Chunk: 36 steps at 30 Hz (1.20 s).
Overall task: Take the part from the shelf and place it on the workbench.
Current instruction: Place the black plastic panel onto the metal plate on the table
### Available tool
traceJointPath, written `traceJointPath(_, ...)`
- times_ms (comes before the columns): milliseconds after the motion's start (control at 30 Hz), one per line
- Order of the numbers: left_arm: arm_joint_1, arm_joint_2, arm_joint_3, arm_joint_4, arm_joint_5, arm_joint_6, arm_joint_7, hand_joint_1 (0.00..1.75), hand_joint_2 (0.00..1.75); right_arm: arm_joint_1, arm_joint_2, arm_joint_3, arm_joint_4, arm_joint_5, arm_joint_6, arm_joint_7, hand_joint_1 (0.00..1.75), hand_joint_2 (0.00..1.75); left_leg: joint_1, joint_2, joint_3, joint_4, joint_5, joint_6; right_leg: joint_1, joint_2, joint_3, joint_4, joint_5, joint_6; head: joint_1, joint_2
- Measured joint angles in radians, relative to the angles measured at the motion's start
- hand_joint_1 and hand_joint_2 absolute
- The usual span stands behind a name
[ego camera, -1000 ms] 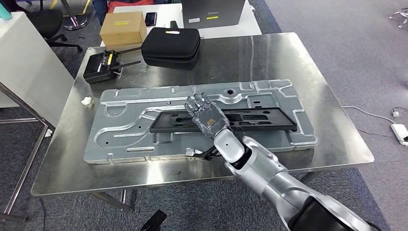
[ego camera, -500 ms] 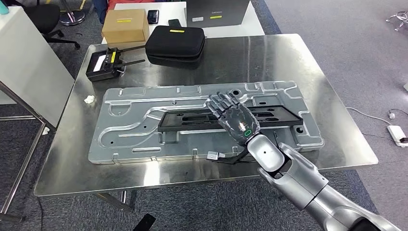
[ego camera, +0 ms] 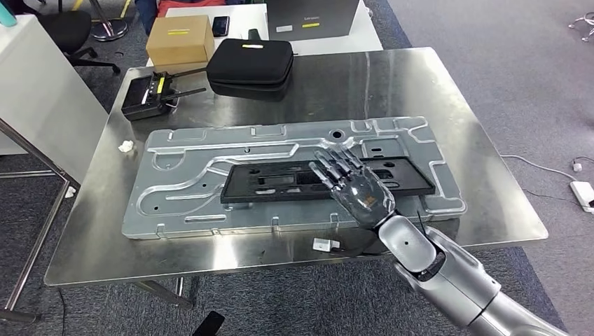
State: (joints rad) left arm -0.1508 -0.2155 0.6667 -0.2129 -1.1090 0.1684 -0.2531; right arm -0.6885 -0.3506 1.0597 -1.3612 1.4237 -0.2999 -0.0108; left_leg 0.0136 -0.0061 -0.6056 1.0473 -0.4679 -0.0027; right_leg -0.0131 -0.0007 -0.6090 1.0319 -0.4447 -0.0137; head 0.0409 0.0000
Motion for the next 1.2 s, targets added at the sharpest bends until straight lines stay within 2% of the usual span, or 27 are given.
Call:
traceJointPath(33,0.001,0.002,0.002,0.0,0.003,0.001,-0.002,0.0,0.0,0.02,-0.014,-0.008,-0.016,-0.001,-0.021,0.007,0.0,1.75,0.001,0.001,-0.018,0.041,-0.026,-0.004,-0.002,-0.001,0.001,-0.002,0.001,-0.006,0.0,0.0)
traceJointPath(100,0.005,0.006,0.006,0.0,0.008,0.003,-0.005,0.0,0.0,0.07,-0.043,-0.03,-0.049,-0.002,-0.068,0.021,0.0,1.75,0.003,0.002,-0.076,0.174,-0.093,-0.01,-0.001,-0.002,0.002,-0.002,0.0,-0.012,-0.001,0.0)
traceJointPath(133,0.007,0.008,0.008,0.0,0.01,0.004,-0.006,0.0,0.0,0.099,-0.058,-0.043,-0.067,-0.002,-0.088,0.026,0.0,1.75,0.003,0.002,-0.104,0.234,-0.114,-0.011,0.0,-0.002,0.002,-0.002,-0.001,-0.013,0.0,0.0)
traceJointPath(167,0.01,0.01,0.011,0.0,0.012,0.005,-0.008,0.0,0.0,0.129,-0.072,-0.057,-0.086,0.0,-0.106,0.03,0.0,1.75,0.003,0.002,-0.119,0.265,-0.118,-0.011,0.001,-0.002,0.002,-0.002,-0.002,-0.014,-0.001,0.0)
traceJointPath(200,0.012,0.011,0.015,0.0,0.014,0.006,-0.009,0.0,0.0,0.16,-0.085,-0.075,-0.107,0.003,-0.119,0.031,0.0,1.75,0.003,0.002,-0.114,0.253,-0.1,-0.01,0.001,-0.002,0.004,-0.002,-0.003,-0.013,-0.001,0.0)
traceJointPath(233,0.013,0.012,0.017,0.0,0.016,0.007,-0.009,0.0,0.0,0.187,-0.097,-0.095,-0.128,0.007,-0.127,0.03,0.0,1.75,0.003,0.002,-0.089,0.203,-0.067,-0.007,0.001,-0.001,0.006,-0.001,-0.004,-0.012,-0.001,0.0)
traceJointPath(300,0.013,0.015,0.021,0.0,0.017,0.007,-0.01,0.0,0.0,0.23,-0.113,-0.132,-0.162,0.016,-0.132,0.023,0.0,1.75,0.001,0.001,-0.018,0.057,-0.006,0.003,0.003,0.001,0.01,0.0,-0.007,-0.007,0.0,0.0)
traceJointPath(333,0.012,0.016,0.022,0.0,0.017,0.007,-0.011,0.0,0.0,0.245,-0.119,-0.146,-0.172,0.018,-0.129,0.016,0.0,1.75,-0.001,0.001,0.007,0.007,0.008,0.008,0.004,0.002,0.01,0.0,-0.008,-0.003,0.0,0.0)
traceJointPath(367,0.012,0.017,0.022,0.0,0.017,0.007,-0.011,0.0,0.0,0.257,-0.124,-0.156,-0.18,0.02,-0.123,0.007,0.0,1.75,-0.004,0.001,0.02,-0.02,0.011,0.011,0.005,0.003,0.01,0.0,-0.008,0.002,0.0,0.0)
traceJointPath(433,0.012,0.018,0.023,0.0,0.016,0.007,-0.011,0.0,0.0,0.276,-0.133,-0.166,-0.189,0.016,-0.1,-0.015,0.0,1.75,-0.005,0.0,0.024,-0.029,0.012,0.019,0.005,0.004,0.011,-0.003,-0.006,0.015,0.0,0.0)
traceJointPath(500,0.011,0.018,0.023,0.0,0.015,0.007,-0.011,0.0,0.0,0.287,-0.139,-0.173,-0.196,0.007,-0.077,-0.036,0.0,1.75,-0.002,0.001,0.029,-0.041,0.02,0.031,0.002,0.003,0.007,0.013,-0.02,0.025,0.0,0.0)
traceJointPath(533,0.01,0.018,0.023,0.0,0.014,0.007,-0.011,0.0,0.0,0.29,-0.142,-0.176,-0.198,0.003,-0.069,-0.043,0.0,1.75,0.0,0.002,0.032,-0.046,0.024,0.038,0.001,0.003,-0.008,0.047,-0.043,0.03,0.0,0.0)
traceJointPath(633,0.011,0.017,0.023,0.0,0.011,0.007,-0.009,0.0,0.0,0.3,-0.149,-0.181,-0.2,-0.002,-0.059,-0.051,0.0,1.75,0.0,0.003,0.03,-0.047,0.026,0.044,-0.001,0.002,-0.094,0.234,-0.134,0.039,0.001,0.0)
traceJointPath(667,0.012,0.017,0.023,0.0,0.01,0.007,-0.008,0.0,0.0,0.305,-0.151,-0.182,-0.2,-0.003,-0.057,-0.052,0.0,1.75,-0.001,0.003,0.029,-0.046,0.026,0.044,-0.002,0.002,-0.112,0.271,-0.141,0.041,0.001,0.0)
traceJointPath(700,0.013,0.017,0.023,0.0,0.008,0.007,-0.007,0.0,0.0,0.309,-0.151,-0.182,-0.2,-0.004,-0.056,-0.052,0.0,1.75,-0.001,0.003,0.029,-0.044,0.025,0.043,-0.003,0.002,-0.112,0.27,-0.129,0.042,0.001,0.0)
traceJointPath(733,0.014,0.017,0.023,0.0,0.007,0.007,-0.007,0.0,0.0,0.314,-0.152,-0.183,-0.201,-0.005,-0.058,-0.051,0.0,1.75,0.0,0.002,0.029,-0.042,0.024,0.042,-0.005,0.002,-0.09,0.228,-0.1,0.042,0.001,0.0)
traceJointPath(767,0.014,0.017,0.023,0.0,0.007,0.007,-0.006,0.0,0.0,0.318,-0.154,-0.186,-0.203,-0.006,-0.063,-0.048,0.0,1.75,0.0,0.002,0.03,-0.038,0.021,0.039,-0.007,0.001,-0.055,0.16,-0.064,0.042,0.001,0.0)
traceJointPath(833,0.014,0.016,0.023,0.0,0.007,0.007,-0.007,0.0,0.0,0.333,-0.156,-0.197,-0.21,-0.008,-0.085,-0.041,0.0,1.75,-0.004,0.0,0.027,-0.029,0.016,0.031,-0.004,0.002,0.004,0.041,-0.023,0.035,0.001,0.0)
traceJointPath(867,0.014,0.017,0.023,0.0,0.007,0.007,-0.007,0.0,0.0,0.343,-0.157,-0.203,-0.214,-0.007,-0.096,-0.038,0.0,1.75,-0.005,-0.001,0.026,-0.027,0.014,0.027,-0.002,0.002,0.016,0.014,-0.018,0.031,0.0,0.0)
traceJointPath(967,0.015,0.017,0.024,0.0,0.007,0.009,-0.007,0.0,0.0,0.367,-0.158,-0.215,-0.222,-0.005,-0.109,-0.031,0.0,1.75,-0.006,-0.001,0.024,-0.025,0.012,0.011,-0.001,0.004,0.016,0.005,-0.017,0.013,0.0,0.0)
traceJointPath(1000,0.015,0.017,0.024,0.0,0.007,0.009,-0.007,0.0,0.0,0.374,-0.158,-0.22,-0.226,-0.005,-0.113,-0.029,0.0,1.75,-0.005,0.0,0.02,-0.014,0.001,0.006,-0.003,0.003,0.017,0.003,-0.015,0.006,0.0,0.0)
traceJointPath(1067,0.014,0.017,0.024,0.0,0.007,0.009,-0.008,0.0,0.0,0.391,-0.158,-0.234,-0.237,-0.005,-0.131,-0.027,0.0,1.75,-0.002,0.001,-0.016,0.067,-0.051,-0.003,-0.005,0.001,0.018,-0.002,-0.012,-0.006,-0.001,0.0)
traceJointPath(1133,0.016,0.016,0.024,0.0,0.008,0.009,-0.011,0.0,0.0,0.422,-0.157,-0.257,-0.251,-0.007,-0.166,-0.023,0.0,1.75,-0.002,0.001,-0.077,0.202,-0.115,-0.009,-0.003,-0.003,0.016,-0.001,-0.012,-0.01,-0.001,0.0)
traceJointPath(1167,0.017,0.016,0.024,0.0,0.009,0.009,-0.012,0.0,0.0,0.445,-0.155,-0.273,-0.26,-0.007,-0.191,-0.021,0.0,1.75,-0.001,0.001,-0.099,0.25,-0.129,-0.01,-0.002,-0.004,0.016,-0.001,-0.012,-0.011,-0.001,0.0)
traceJointPath(1200,0.019,0.016,0.024,0.0,0.012,0.01,-0.014,0.0,0.0,0.47,-0.151,-0.291,-0.271,-0.008,-0.224,-0.018,0.0,1.75,-0.001,0.001,-0.104,0.261,-0.123,-0.009,0.0,-0.005,0.016,-0.001,-0.012,-0.011,-0.001,0.0)
